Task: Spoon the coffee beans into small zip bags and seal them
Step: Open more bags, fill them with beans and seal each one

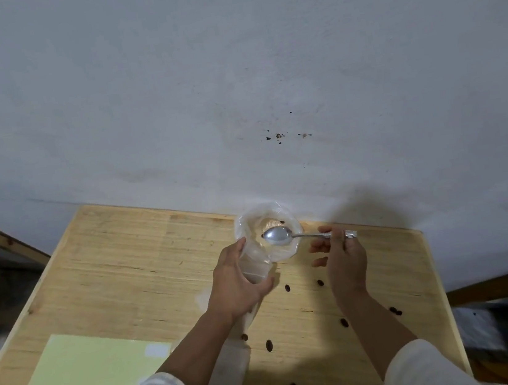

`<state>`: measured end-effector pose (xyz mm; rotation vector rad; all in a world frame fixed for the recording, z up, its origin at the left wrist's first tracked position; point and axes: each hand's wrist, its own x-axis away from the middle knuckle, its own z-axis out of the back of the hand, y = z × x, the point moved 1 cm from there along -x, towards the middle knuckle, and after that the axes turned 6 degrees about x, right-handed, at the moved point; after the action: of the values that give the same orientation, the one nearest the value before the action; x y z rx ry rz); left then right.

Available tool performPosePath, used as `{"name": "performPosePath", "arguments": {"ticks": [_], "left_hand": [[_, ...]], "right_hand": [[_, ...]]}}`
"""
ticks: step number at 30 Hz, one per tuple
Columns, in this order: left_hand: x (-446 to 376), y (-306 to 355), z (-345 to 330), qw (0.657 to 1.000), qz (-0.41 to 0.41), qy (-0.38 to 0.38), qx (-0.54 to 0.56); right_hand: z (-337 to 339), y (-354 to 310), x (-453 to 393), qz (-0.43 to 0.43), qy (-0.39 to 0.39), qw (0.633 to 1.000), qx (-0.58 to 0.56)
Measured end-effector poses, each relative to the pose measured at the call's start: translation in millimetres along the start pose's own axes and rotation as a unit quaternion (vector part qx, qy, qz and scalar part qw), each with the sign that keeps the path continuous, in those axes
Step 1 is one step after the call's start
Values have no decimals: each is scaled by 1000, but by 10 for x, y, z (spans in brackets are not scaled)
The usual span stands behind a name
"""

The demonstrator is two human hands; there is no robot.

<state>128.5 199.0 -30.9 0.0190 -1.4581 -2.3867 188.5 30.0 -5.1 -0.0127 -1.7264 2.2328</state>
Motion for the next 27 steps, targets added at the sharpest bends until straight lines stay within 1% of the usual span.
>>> {"name": "performPosePath", "arguments": {"ticks": [2,4,6,7,9,11,12,15,19,22,27], "left_hand": [[-10,3,-4,1000,-1,-3,-3],[-21,13,-9,1000,-5,-7,-4],[-30,21,-14,1000,-6,-10,-1],[-33,25,-14,1000,-6,-11,1],[-36,28,-13,1000,-9,-9,1],[-36,31,-10,1000,-13,-9,-1],[-31,33,-11,1000,-15,-10,-4],[-9,43,-21,999,-30,-14,-14],[11,58,-43,999,-38,-20,-14],[17,63,-50,999,-41,-21,-13],[31,66,-29,999,-49,-13,-13]], "right_hand": [[-39,35,-10,43,5,997,67],[-75,78,1,118,10,984,133],[-94,122,50,194,8,967,165],[-99,145,75,218,5,961,171],[-105,189,97,229,9,957,179],[-117,214,96,191,29,964,184],[-123,212,86,147,41,972,177],[-148,166,51,-4,59,992,111],[-190,121,52,-124,44,991,6],[-232,124,73,-179,40,982,-38],[-256,90,126,-232,58,967,-92]]}}
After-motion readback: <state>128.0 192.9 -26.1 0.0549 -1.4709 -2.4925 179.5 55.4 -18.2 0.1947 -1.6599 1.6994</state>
